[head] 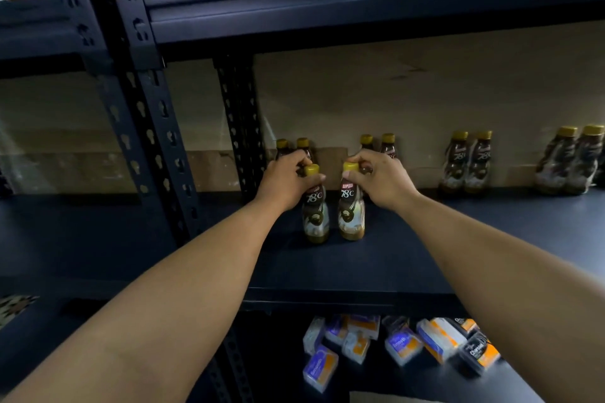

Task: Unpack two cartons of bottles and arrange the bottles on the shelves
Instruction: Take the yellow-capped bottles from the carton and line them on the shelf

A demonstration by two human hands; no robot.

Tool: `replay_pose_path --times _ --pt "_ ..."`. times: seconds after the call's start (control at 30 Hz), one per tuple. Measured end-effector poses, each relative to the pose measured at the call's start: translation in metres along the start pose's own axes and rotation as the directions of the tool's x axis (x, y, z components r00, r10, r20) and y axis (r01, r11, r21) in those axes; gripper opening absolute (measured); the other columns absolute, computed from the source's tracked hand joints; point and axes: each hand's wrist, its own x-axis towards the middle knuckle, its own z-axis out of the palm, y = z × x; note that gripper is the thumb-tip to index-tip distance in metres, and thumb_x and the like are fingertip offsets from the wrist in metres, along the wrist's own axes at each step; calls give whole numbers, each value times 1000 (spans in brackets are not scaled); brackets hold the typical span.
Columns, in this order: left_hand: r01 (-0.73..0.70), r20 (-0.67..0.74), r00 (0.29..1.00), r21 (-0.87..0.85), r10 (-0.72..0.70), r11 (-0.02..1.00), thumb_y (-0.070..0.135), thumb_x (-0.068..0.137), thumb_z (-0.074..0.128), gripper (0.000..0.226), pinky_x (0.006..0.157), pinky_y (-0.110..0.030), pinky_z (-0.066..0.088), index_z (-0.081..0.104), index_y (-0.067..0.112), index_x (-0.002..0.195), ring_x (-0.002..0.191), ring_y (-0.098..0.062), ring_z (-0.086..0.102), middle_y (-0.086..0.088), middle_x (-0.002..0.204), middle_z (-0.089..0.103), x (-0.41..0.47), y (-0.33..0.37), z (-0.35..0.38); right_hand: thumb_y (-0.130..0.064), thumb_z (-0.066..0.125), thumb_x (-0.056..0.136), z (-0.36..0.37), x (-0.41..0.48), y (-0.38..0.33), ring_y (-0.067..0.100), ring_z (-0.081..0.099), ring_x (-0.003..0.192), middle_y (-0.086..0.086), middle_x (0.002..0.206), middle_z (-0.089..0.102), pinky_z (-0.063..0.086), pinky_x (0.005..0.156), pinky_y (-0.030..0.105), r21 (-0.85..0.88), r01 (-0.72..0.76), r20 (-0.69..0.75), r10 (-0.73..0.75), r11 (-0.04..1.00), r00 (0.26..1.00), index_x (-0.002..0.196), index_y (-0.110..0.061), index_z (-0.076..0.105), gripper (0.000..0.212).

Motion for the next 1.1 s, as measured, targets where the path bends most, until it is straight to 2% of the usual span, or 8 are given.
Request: replay_pose_path --times 0.17,0.33,0.5,0.6,0.77,0.83,1.0,1.1 --pt "-52 29 998 34 51 998 49 80 77 29 92 -42 53 63 28 95 104 -16 62 6 101 69 1 -1 -4 -41 72 92 -2 2 0 9 64 98 -9 110 69 51 81 29 27 -4 23 4 1000 1000 114 -32 68 24" --pt "-124 139 983 29 118 992 32 88 74 43 100 -32 48 61 31 130 120 -16 59 1 128 65 -2 -5 -16 -39 69 95 -1 4 -2 8 62 83 -9 104 67 52 81 31 32 -23 59 21 999 998 116 -34 67 22" --pt "-130 146 981 15 126 991 29 87 77 39 100 -40 52 67 31 124 110 -12 64 6 119 69 0 -13 -21 -33 68 97 6 5 -11 6 61 74 -11 87 67 49 74 27 54 -13 87 9 998 996 114 -33 67 17" --pt "-117 154 982 19 112 993 26 86 78 36 98 -39 53 68 32 121 104 -12 66 6 112 71 1 -13 -25 -32 66 98 14 5 -17 5 58 74 -12 84 63 44 71 25 54 -6 103 1 999 995 117 -30 66 19" --pt "-109 155 983 45 101 993 23 89 75 41 96 -32 51 65 30 128 103 -14 65 3 119 68 2 -15 -28 -32 64 99 18 7 -22 3 57 74 -14 81 60 43 69 23 73 -14 143 3 997 990 118 -33 65 18" --pt "-104 159 982 33 97 994 22 90 74 41 96 -31 51 64 30 129 105 -14 65 3 119 68 2 -16 -28 -34 65 99 18 7 -22 4 61 77 -13 87 65 44 70 23 80 -21 154 8 997 988 119 -35 64 20" --pt "-79 151 986 12 76 997 23 90 74 42 92 -30 52 63 33 129 100 -13 66 2 117 68 4 -20 -26 -31 69 96 22 11 -19 3 63 84 -11 99 69 47 77 23 74 -13 139 2 997 990 121 -33 64 26" --pt "-66 145 987 4 65 998 22 90 74 42 94 -35 54 63 33 129 99 -15 67 2 115 69 7 -21 -23 -31 66 98 27 18 -18 10 66 101 -7 109 70 53 92 30 37 -28 143 22 999 989 128 -29 63 30"
